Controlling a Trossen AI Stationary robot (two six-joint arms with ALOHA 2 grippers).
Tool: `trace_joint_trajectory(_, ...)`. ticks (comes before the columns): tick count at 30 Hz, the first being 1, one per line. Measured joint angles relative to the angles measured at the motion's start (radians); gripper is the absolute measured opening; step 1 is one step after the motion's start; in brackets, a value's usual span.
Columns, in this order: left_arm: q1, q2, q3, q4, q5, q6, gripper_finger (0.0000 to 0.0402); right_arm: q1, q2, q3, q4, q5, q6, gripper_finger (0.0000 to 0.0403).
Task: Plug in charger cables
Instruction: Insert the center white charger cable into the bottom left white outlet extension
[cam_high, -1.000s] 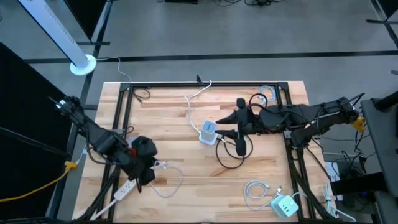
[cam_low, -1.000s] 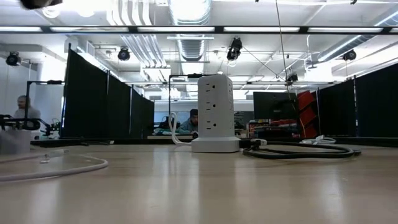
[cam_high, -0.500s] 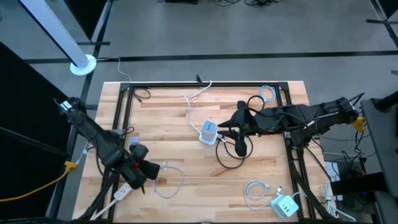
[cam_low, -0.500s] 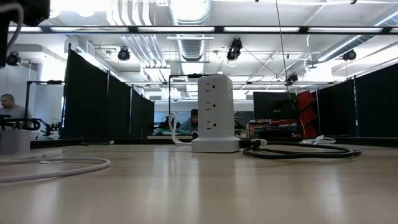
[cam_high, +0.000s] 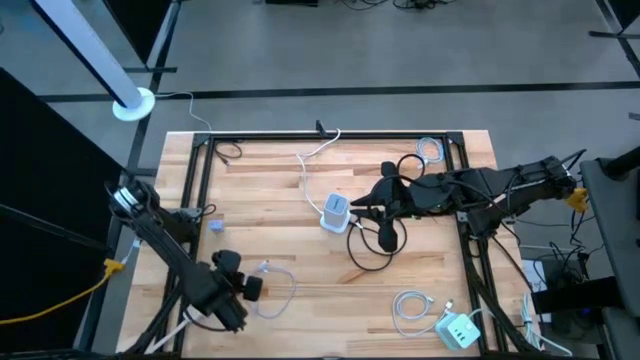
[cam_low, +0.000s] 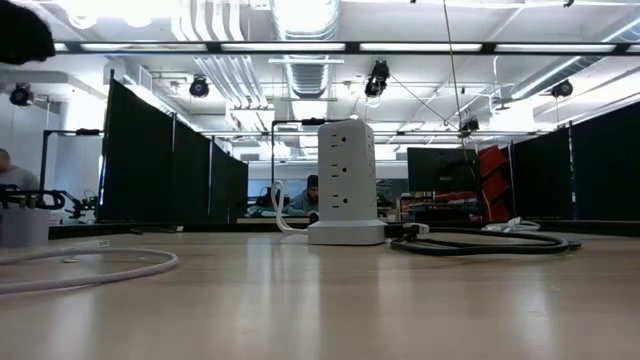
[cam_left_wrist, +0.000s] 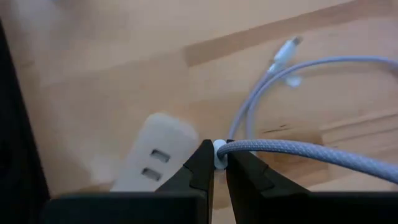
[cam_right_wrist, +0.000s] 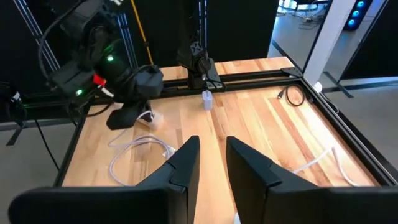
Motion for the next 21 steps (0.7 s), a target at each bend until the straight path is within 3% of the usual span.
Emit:
trace_joint_trajectory(6, -0.006, 0.006, 0.12, -0.118, -0.247, 0.002, 0.0018, 0.0, 0.031, 0.0, 0.036, 0.0, -0.008, 0.0048)
trace_joint_trajectory(11, 0.011, -0.034, 0.225, -0.184, -0.623, -0.003, 0.0018, 0.0, 0.125, 0.0, 0.134, 0.0, -0.041, 0.006)
trace_joint_trajectory(14, 0.02, -0.087, 0.269, -0.222, -0.785, 0.023, 0.0018, 0.0, 0.194, 0.0, 0.231, -0.009, -0.057, 0.0072)
trace_joint_trajectory(18, 0.036, -0.175, 0.287, -0.239, -0.904, 0.044, 0.0018, 0.0, 0.266, -0.001, 0.375, -0.008, -0.098, 0.0092)
trace_joint_trajectory(21, 0.067, -0.251, 0.288, -0.235, -0.908, -0.025, 0.0018, 0.0, 0.299, -0.001, 0.457, -0.002, -0.167, 0.011)
